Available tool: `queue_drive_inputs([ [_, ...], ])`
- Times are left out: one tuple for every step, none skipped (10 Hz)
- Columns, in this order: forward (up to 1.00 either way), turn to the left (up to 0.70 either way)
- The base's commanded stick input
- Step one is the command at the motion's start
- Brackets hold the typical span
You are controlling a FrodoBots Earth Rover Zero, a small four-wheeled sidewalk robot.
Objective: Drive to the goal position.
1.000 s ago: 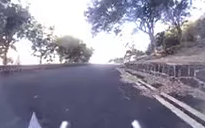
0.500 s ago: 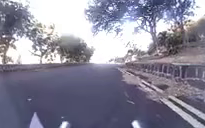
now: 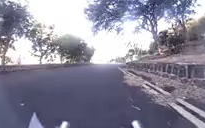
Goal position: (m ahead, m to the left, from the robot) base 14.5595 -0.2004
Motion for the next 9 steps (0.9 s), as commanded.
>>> queue_drive_inputs([
  [0.50,-0.17],
  [0.50,-0.49],
  [0.50,-0.35],
  [0.50,-0.08],
  [0.50,-0.02],
  [0.50,-0.27],
  [0.50,-0.46],
  [0.50,-0.05],
  [0.50,0.00],
])
